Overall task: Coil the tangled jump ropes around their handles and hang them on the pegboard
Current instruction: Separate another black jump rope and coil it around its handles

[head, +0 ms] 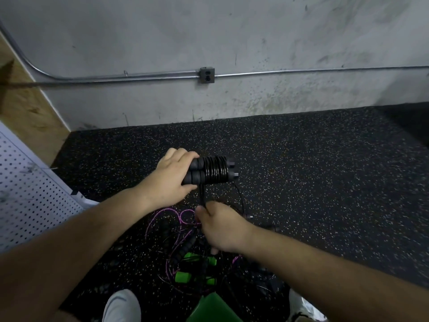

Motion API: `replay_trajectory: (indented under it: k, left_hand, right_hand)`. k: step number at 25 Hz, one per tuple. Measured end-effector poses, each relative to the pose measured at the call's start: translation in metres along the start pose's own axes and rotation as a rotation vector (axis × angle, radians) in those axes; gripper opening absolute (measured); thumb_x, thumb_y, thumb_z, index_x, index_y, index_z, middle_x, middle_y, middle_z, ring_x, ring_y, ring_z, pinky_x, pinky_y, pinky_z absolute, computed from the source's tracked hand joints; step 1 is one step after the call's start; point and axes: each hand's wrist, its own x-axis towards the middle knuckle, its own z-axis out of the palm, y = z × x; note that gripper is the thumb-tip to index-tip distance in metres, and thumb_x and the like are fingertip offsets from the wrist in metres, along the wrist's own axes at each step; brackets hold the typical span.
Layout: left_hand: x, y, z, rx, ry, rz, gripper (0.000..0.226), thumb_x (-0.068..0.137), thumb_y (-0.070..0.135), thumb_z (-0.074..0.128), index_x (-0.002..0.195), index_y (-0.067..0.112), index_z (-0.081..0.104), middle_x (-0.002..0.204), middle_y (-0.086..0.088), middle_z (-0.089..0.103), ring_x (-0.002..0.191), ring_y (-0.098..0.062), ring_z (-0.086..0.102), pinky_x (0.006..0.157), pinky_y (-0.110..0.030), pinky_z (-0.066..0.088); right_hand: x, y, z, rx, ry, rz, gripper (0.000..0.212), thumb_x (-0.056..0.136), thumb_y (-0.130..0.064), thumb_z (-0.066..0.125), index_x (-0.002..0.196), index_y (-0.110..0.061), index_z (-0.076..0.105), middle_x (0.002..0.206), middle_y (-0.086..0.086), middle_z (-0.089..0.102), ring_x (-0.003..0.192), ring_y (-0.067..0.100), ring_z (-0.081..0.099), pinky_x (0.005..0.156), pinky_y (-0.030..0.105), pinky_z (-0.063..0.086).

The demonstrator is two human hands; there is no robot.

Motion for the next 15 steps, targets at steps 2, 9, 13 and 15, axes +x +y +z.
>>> replay_trajectory:
  k: [2, 9, 13, 15]
  left_hand:
    - [0.001, -0.010, 0.008, 0.041, -0.026, -0.008, 0.068, 0.083, 0.029, 0.079, 0.140, 0.020, 0.043, 0.119, 0.008, 0.043, 0.113, -0.012, 0.033, 0.110, -0.043, 0.036]
    - [-0.011, -0.001, 0.011, 0.072, -0.135, 0.133, 0.056, 0.084, 0.030, 0.077, 0.130, 0.021, 0.047, 0.113, 0.008, 0.041, 0.106, -0.007, 0.030, 0.105, -0.040, 0.038]
    - [-0.025, 0.032, 0.006, 0.014, -0.239, 0.249, 0.069, 0.087, 0.039, 0.075, 0.140, 0.020, 0.036, 0.129, 0.010, 0.038, 0.121, -0.003, 0.028, 0.116, -0.028, 0.030]
    - [-0.033, 0.052, -0.007, -0.128, -0.232, 0.233, 0.072, 0.086, 0.040, 0.075, 0.138, 0.029, 0.026, 0.128, 0.015, 0.035, 0.121, 0.002, 0.034, 0.108, -0.018, 0.034]
  right_hand:
    - [-0.017, -0.021, -0.005, -0.192, -0.105, -0.015, 0.033, 0.108, -0.024, 0.034, 0.078, -0.014, 0.045, 0.078, 0.008, 0.057, 0.090, 0.038, 0.069, 0.063, 0.030, 0.049]
    - [-0.034, -0.047, -0.073, -0.715, 0.183, -0.177, 0.024, 0.104, -0.034, 0.046, 0.089, -0.022, 0.060, 0.082, -0.006, 0.059, 0.086, 0.019, 0.064, 0.076, 0.029, 0.051]
    - [0.002, -0.008, -0.122, -0.549, 0.245, -0.323, 0.020, 0.100, -0.036, 0.056, 0.098, -0.030, 0.076, 0.093, -0.014, 0.073, 0.088, 0.008, 0.067, 0.085, 0.035, 0.056]
    - [0.018, 0.016, -0.136, -0.283, 0.205, -0.294, 0.013, 0.096, -0.030, 0.065, 0.097, -0.027, 0.078, 0.086, -0.011, 0.075, 0.082, 0.007, 0.069, 0.084, 0.033, 0.056]
